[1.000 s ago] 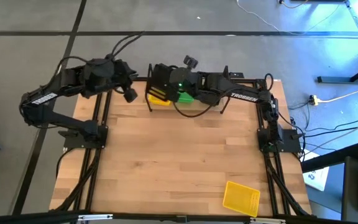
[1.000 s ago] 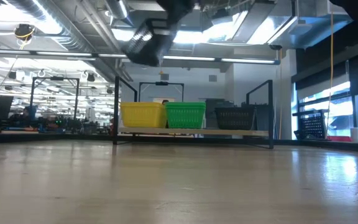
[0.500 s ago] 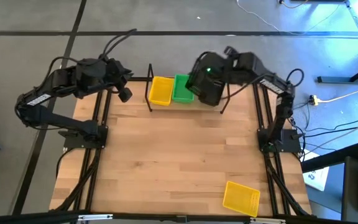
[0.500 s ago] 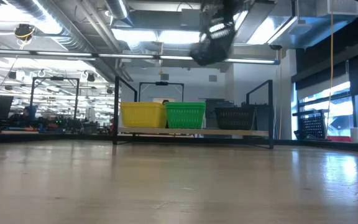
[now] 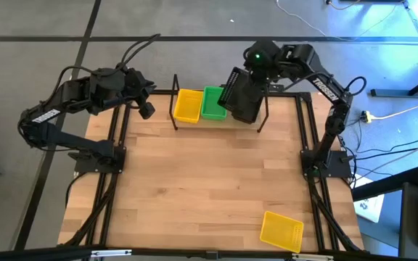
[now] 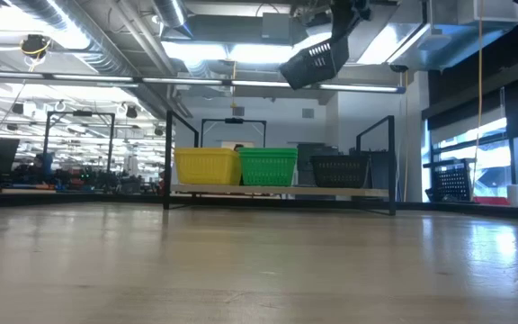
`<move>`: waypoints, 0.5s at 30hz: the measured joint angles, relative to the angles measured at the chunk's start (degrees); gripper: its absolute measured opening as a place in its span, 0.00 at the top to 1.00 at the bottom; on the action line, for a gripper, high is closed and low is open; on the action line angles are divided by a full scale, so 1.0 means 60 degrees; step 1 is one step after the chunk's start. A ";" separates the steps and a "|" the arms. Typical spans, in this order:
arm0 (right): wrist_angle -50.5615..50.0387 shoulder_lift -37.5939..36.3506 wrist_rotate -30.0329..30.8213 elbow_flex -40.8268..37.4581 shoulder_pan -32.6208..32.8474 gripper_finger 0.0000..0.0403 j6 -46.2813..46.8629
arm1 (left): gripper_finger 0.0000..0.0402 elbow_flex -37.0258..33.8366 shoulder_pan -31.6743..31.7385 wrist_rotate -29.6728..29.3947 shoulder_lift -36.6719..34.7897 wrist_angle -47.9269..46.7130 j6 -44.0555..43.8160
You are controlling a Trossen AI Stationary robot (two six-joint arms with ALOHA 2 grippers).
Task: Stack baskets on shelf by color
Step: Stack the black bin on top of the black bin on the shelf
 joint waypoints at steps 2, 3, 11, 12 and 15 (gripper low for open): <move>0.0032 0.0000 -0.0357 -0.0003 -0.0015 1.00 -0.0175 | 0.88 0.0000 0.0000 0.0000 0.0000 -0.0002 0.0000; 0.0009 -0.0017 -0.0461 -0.0003 -0.0011 1.00 -0.0156 | 0.88 0.0000 0.0000 0.0000 -0.0004 -0.0002 0.0000; -0.0274 -0.0033 -0.0559 -0.0011 0.0569 1.00 0.0612 | 0.88 0.0000 0.0000 0.0003 -0.0015 -0.0002 -0.0018; -0.0275 -0.0033 -0.0587 -0.0011 0.0733 1.00 0.0624 | 0.88 0.0000 0.0000 0.0004 -0.0015 0.0000 -0.0022; -0.0274 -0.0033 -0.0565 -0.0011 0.1179 1.00 0.0650 | 0.88 0.0000 0.0000 0.0004 -0.0015 0.0000 -0.0025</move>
